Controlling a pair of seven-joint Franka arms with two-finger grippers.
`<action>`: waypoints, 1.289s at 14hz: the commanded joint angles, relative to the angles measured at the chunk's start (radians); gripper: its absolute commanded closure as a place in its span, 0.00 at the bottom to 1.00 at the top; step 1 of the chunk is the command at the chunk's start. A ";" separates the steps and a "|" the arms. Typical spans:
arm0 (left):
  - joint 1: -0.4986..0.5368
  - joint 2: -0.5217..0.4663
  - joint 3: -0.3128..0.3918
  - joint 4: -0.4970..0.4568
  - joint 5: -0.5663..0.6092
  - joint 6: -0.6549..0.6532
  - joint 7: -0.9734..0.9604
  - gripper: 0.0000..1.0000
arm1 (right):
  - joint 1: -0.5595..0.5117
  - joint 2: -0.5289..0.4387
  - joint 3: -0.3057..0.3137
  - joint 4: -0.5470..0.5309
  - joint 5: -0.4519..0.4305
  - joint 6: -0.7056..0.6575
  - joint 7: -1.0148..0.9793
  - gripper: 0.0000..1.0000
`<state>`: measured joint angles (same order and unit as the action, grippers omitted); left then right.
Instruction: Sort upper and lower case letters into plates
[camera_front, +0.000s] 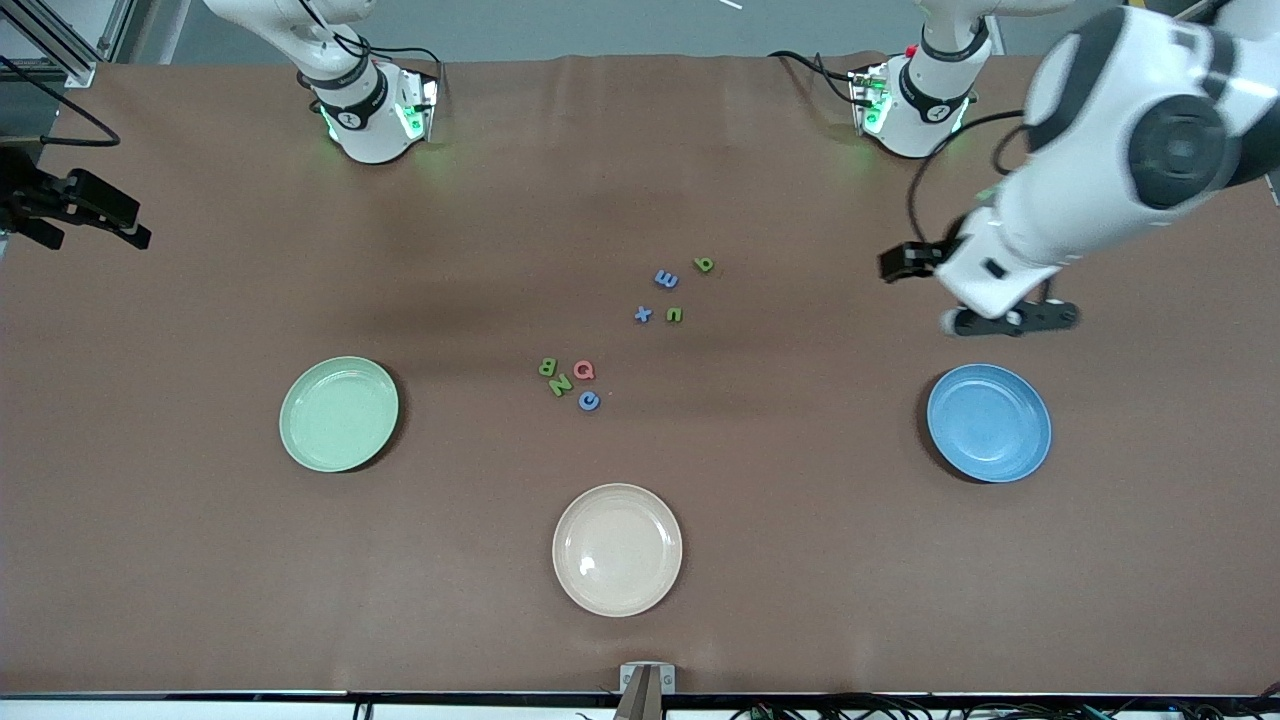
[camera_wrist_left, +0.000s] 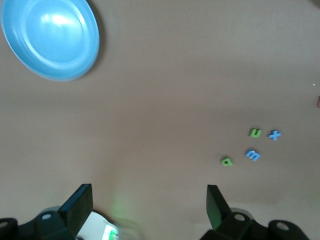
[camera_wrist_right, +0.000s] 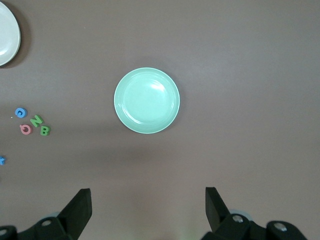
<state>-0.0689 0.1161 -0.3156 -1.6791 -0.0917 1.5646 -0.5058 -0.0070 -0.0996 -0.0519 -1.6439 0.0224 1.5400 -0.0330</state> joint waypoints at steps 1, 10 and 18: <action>0.007 -0.067 -0.089 -0.153 0.003 0.098 -0.211 0.00 | -0.007 0.036 0.006 0.019 -0.005 -0.009 -0.004 0.00; 0.009 -0.133 -0.308 -0.516 0.003 0.477 -0.650 0.00 | -0.073 0.282 0.004 0.042 0.011 0.017 -0.007 0.00; -0.014 -0.038 -0.402 -0.666 0.003 0.781 -0.875 0.01 | 0.073 0.322 0.009 -0.020 0.122 0.167 0.384 0.00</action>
<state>-0.0759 0.0451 -0.6987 -2.3209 -0.0915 2.2816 -1.3358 0.0181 0.2064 -0.0421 -1.6431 0.1274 1.6604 0.2455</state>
